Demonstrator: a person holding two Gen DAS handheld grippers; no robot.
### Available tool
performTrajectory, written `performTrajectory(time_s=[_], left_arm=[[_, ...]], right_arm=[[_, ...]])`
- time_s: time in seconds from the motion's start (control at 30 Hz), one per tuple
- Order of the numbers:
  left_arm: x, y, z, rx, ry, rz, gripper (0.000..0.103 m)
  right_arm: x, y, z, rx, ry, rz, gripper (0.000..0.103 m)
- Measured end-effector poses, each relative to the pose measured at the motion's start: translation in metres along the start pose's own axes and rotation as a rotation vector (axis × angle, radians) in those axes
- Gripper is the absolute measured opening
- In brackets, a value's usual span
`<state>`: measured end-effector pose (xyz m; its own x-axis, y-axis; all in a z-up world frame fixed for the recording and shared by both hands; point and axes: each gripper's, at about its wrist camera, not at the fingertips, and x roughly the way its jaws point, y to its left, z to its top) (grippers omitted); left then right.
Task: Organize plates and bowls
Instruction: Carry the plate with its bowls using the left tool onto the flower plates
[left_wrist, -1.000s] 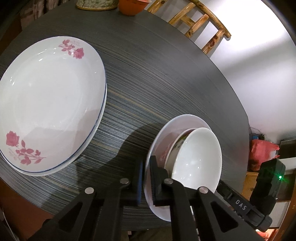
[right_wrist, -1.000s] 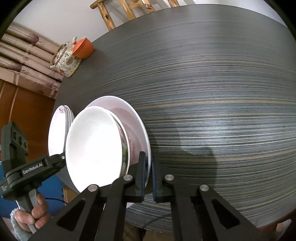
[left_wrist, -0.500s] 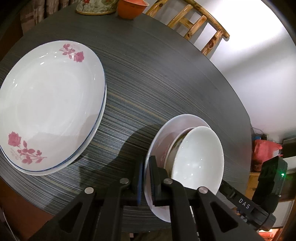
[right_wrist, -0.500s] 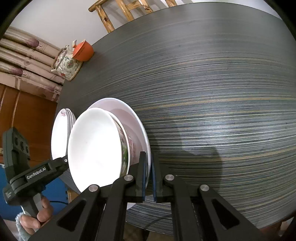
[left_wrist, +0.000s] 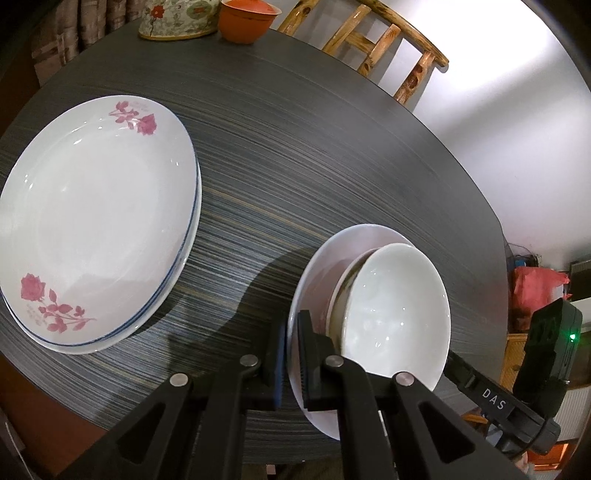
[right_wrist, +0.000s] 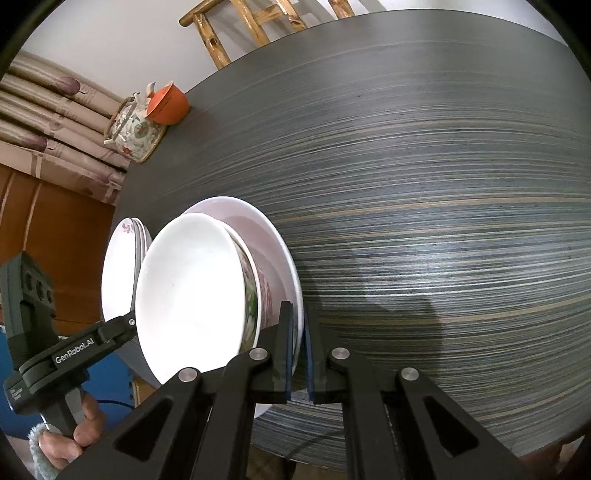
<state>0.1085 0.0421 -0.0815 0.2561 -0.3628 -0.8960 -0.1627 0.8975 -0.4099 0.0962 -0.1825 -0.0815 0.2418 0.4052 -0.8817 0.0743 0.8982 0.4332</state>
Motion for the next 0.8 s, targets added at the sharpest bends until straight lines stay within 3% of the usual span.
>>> performTrajectory(time_s=[0.8], left_arm=[[-0.02, -0.001, 0.006, 0.018, -0.026, -0.015, 0.003]], right_arm=[[-0.011, 0.018, 0.009, -0.023, -0.038, -0.021, 0.007]])
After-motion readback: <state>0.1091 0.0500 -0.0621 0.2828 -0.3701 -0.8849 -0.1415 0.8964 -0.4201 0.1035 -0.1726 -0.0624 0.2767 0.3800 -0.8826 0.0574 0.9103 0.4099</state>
